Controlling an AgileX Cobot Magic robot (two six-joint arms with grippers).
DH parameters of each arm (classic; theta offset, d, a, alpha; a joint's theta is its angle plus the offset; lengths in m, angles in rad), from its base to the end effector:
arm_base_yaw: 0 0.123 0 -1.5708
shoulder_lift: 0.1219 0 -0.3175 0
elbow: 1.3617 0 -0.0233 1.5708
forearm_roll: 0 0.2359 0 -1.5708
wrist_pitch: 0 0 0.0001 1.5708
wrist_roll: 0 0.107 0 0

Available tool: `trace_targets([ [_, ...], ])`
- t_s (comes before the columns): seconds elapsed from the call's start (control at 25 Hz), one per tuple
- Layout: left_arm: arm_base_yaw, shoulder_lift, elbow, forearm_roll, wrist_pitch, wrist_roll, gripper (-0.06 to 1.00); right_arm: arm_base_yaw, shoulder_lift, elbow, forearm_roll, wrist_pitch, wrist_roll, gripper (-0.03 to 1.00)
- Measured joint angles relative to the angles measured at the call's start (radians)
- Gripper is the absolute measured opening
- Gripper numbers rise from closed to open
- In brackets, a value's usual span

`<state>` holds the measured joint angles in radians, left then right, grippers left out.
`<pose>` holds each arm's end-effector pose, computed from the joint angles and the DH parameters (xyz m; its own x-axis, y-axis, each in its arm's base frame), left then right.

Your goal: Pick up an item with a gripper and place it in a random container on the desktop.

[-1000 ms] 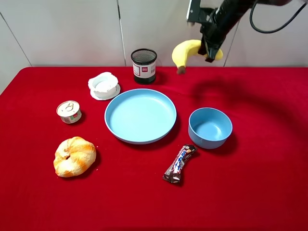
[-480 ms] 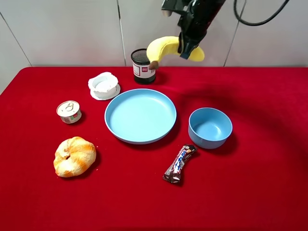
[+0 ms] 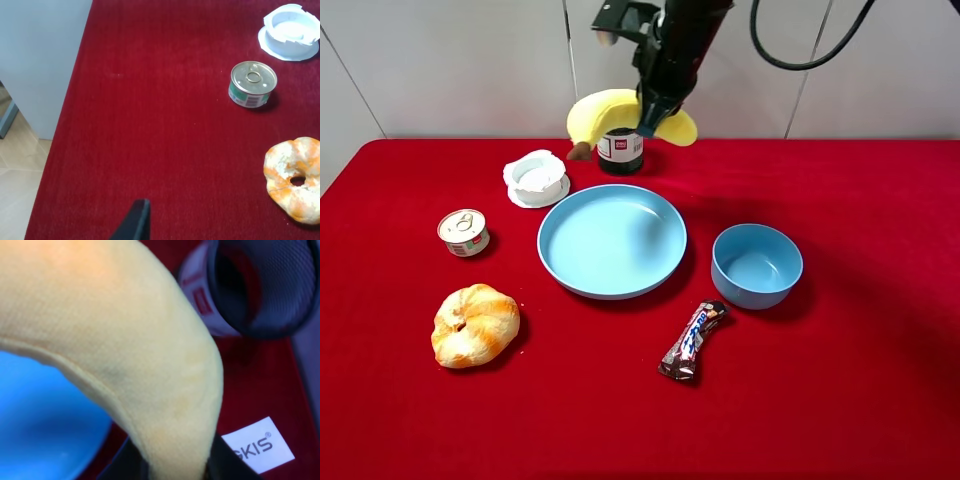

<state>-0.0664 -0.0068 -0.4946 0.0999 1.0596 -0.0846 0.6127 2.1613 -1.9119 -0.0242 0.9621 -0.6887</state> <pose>-0.0364 0.0118 0.2616 -0.4502 -0.0056 -0.8929 -0.0274 0.9996 0.0075 0.4023 0.2802 0.2517 -0.1961 -0.9276 -0.3181 -0.9102 0.2929 -0.2928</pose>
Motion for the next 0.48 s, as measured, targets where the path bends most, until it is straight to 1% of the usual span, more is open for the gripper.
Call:
trace_targets([
  [0.24,0.000,0.000,0.000,0.000,0.000,0.000,0.98,0.047,0.000,0.020,-0.029,-0.002,0.041,0.10],
  [0.48,0.000,0.000,0.000,0.000,0.000,0.000,0.98,0.059,0.000,0.078,-0.040,-0.027,0.062,0.10],
])
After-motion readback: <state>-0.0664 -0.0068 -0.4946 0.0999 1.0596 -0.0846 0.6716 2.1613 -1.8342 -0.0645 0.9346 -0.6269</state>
